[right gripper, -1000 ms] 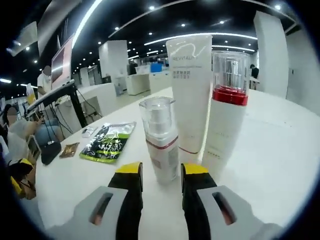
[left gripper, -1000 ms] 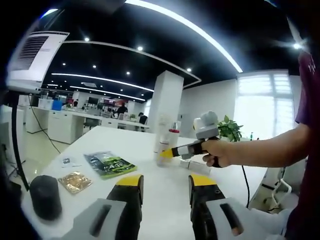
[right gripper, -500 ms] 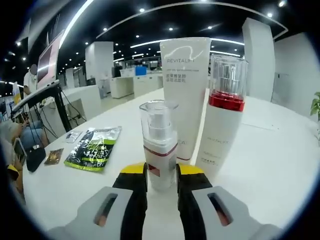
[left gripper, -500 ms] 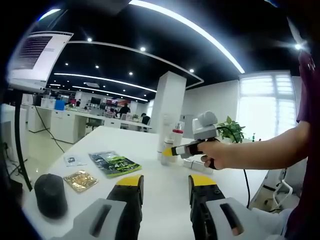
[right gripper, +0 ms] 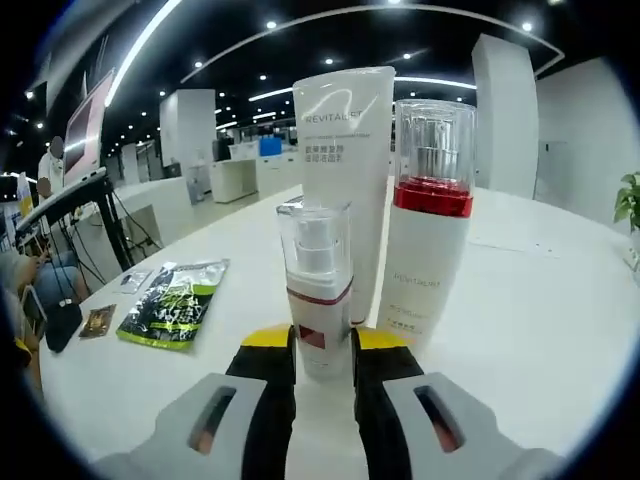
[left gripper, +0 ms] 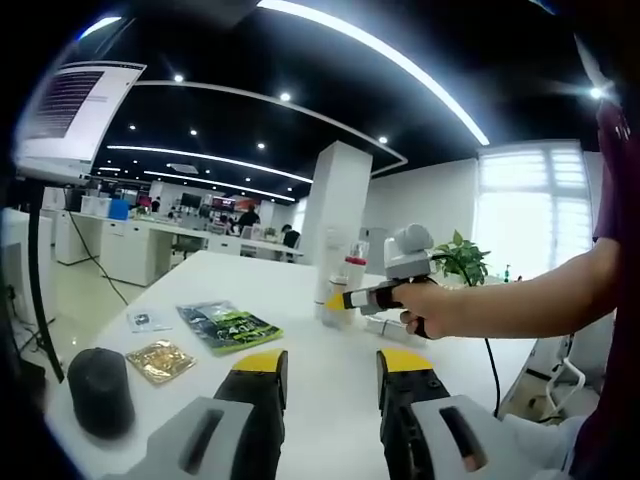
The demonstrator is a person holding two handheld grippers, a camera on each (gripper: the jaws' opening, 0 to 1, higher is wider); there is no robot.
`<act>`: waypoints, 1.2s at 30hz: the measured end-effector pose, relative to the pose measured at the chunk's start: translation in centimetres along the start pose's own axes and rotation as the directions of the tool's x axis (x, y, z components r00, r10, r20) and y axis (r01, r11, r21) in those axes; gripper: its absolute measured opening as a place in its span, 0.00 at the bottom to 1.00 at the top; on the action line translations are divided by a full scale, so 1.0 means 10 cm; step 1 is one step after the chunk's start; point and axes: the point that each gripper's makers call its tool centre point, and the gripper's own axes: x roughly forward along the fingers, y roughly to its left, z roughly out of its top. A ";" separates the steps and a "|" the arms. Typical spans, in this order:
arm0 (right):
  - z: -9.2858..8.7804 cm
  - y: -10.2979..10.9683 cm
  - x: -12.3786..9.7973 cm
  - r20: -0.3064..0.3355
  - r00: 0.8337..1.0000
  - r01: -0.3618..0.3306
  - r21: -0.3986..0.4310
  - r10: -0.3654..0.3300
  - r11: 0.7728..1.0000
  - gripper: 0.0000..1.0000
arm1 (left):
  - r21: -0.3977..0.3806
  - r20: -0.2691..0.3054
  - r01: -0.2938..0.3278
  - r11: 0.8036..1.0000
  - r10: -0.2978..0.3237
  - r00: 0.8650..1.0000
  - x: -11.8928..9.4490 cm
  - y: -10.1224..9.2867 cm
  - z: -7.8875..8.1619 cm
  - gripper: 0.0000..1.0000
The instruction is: Arrange the skincare products in the storage area until every visible bottle or jar stands upright without overlapping.
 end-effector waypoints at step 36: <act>-0.02 -0.04 -0.74 0.053 0.995 -0.080 -0.060 0.083 0.995 0.26 | -0.014 -0.019 0.013 1.000 -0.014 1.000 0.04 -0.05 -0.10 0.36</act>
